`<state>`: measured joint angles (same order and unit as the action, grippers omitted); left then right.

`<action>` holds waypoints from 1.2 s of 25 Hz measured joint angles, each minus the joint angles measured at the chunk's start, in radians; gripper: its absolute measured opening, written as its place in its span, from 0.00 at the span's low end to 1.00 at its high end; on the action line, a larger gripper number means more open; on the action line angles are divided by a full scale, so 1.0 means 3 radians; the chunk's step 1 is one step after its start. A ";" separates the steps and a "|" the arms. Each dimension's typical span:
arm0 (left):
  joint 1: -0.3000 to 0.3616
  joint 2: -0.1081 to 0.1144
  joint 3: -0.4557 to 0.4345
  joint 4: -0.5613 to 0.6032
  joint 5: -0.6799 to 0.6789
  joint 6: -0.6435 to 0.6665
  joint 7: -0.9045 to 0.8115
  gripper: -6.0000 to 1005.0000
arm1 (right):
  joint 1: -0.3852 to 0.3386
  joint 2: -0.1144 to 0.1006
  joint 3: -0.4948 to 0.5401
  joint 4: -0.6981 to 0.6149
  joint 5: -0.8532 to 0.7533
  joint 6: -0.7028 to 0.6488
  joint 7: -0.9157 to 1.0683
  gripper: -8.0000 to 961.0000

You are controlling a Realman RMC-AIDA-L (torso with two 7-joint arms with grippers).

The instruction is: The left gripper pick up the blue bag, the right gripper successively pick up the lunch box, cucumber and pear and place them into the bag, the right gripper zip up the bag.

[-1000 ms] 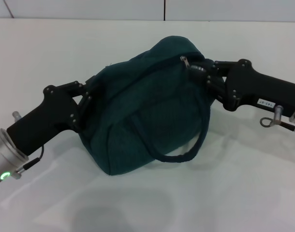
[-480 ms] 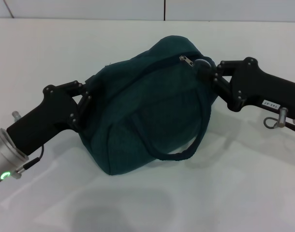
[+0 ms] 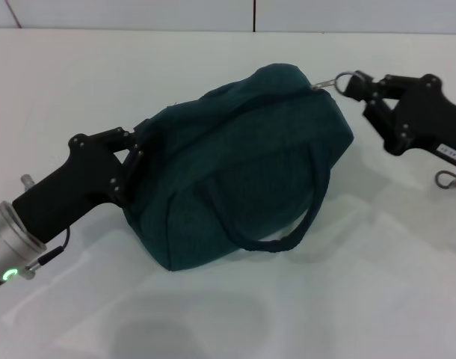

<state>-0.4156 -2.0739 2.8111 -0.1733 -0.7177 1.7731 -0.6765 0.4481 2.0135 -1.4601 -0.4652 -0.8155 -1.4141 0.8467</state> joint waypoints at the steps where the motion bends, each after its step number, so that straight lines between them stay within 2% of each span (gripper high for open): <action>1: 0.0000 0.0000 0.0000 0.0000 0.0000 0.0000 0.0000 0.06 | -0.0015 0.0000 0.0037 0.0004 0.0000 0.0015 -0.0001 0.03; 12: -0.0010 0.0000 -0.0010 0.0000 -0.0002 -0.0002 -0.0042 0.06 | -0.0062 -0.0020 0.0301 0.0225 -0.0018 0.0229 -0.0005 0.03; 24: -0.0028 0.0002 -0.0005 -0.0001 -0.0006 -0.0011 -0.0077 0.06 | -0.0122 -0.0031 0.0317 0.0265 -0.0013 0.0316 -0.0031 0.05; 30: -0.0039 0.0005 -0.0003 -0.0001 -0.0009 -0.0011 -0.0077 0.06 | -0.0215 -0.0043 0.0318 0.0249 -0.0017 0.0299 -0.0040 0.16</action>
<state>-0.4273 -2.0723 2.8103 -0.1736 -0.7203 1.7698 -0.6995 0.3836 2.0005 -1.3648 -0.3905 -0.8207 -1.3245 0.8348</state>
